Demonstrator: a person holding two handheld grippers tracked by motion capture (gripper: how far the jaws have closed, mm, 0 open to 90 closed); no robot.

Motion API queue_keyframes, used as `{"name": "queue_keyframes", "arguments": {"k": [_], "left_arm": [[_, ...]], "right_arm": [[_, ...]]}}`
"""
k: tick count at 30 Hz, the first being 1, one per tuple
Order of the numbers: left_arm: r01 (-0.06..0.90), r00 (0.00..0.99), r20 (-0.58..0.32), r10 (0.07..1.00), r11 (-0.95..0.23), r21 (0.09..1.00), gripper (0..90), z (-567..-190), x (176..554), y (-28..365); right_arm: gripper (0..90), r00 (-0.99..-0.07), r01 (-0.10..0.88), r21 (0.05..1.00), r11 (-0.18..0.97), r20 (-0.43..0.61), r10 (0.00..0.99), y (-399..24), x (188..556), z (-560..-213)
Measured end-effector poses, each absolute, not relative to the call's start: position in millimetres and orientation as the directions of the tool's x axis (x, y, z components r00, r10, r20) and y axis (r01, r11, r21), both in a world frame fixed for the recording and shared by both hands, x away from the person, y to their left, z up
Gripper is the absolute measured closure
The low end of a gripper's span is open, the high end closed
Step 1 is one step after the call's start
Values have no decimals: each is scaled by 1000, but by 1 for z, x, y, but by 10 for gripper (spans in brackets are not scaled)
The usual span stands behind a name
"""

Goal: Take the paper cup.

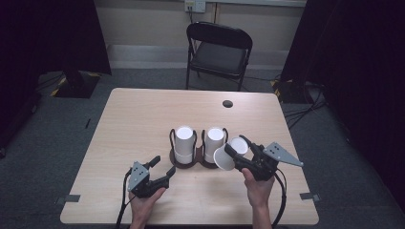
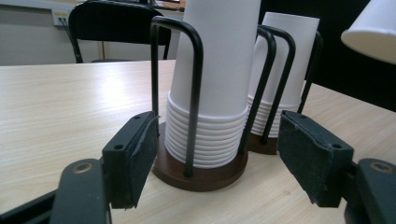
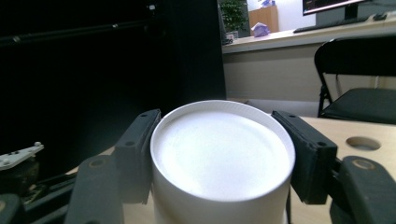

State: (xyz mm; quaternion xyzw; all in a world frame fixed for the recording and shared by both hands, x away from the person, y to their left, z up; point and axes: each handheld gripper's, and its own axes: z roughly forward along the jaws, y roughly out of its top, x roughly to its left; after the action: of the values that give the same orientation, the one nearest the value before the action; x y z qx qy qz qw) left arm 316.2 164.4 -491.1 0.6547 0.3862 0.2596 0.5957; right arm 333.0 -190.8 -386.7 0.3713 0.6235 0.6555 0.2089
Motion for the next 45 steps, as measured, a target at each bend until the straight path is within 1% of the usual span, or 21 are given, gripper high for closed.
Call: {"name": "queue_keyframes", "arguments": {"k": [7, 8, 14, 18, 23, 27, 29, 32, 34, 39, 42, 45], "left_arm": [[193, 598, -126, 791, 10, 981, 297, -489, 316, 157], [197, 616, -125, 777, 1, 980, 294, -489, 317, 154], [193, 639, -132, 758, 8, 981, 280, -487, 317, 148], [192, 652, -142, 745, 19, 981, 300, -486, 317, 145], [190, 669, -147, 729, 23, 982, 278, -486, 318, 137], [161, 717, -137, 683, 29, 987, 272, -488, 319, 131], [158, 726, -129, 675, 19, 987, 274, -489, 320, 128], [149, 741, -134, 658, 34, 988, 297, -489, 319, 127], [142, 749, -138, 648, 47, 989, 345, -488, 319, 124], [126, 764, -132, 632, 54, 990, 399, -486, 319, 117], [114, 768, -130, 627, 65, 991, 414, -485, 319, 114], [116, 780, -138, 610, 76, 990, 408, -485, 320, 111]], "right_arm": [[352, -636, 246, 953, -177, 296, 712, -190, 330, -408], [352, -636, 255, 948, -188, 311, 706, -189, 330, -412], [352, -643, 288, 928, -237, 371, 670, -186, 328, -424], [353, -643, 305, 912, -275, 410, 647, -186, 328, -425], [353, -664, 312, 899, -307, 438, 606, -184, 325, -424], [353, -669, 320, 894, -313, 447, 594, -178, 323, -426], [353, -673, 324, 892, -315, 451, 587, -174, 322, -428], [353, -685, 318, 886, -338, 462, 564, -170, 320, -429], [354, -692, 309, 883, -353, 463, 554, -167, 319, -428], [354, -705, 331, 864, -378, 493, 510, -163, 320, -427], [354, -705, 347, 860, -374, 502, 501, -161, 322, -429], [353, -708, 363, 850, -381, 518, 481, -159, 324, -431]]}}
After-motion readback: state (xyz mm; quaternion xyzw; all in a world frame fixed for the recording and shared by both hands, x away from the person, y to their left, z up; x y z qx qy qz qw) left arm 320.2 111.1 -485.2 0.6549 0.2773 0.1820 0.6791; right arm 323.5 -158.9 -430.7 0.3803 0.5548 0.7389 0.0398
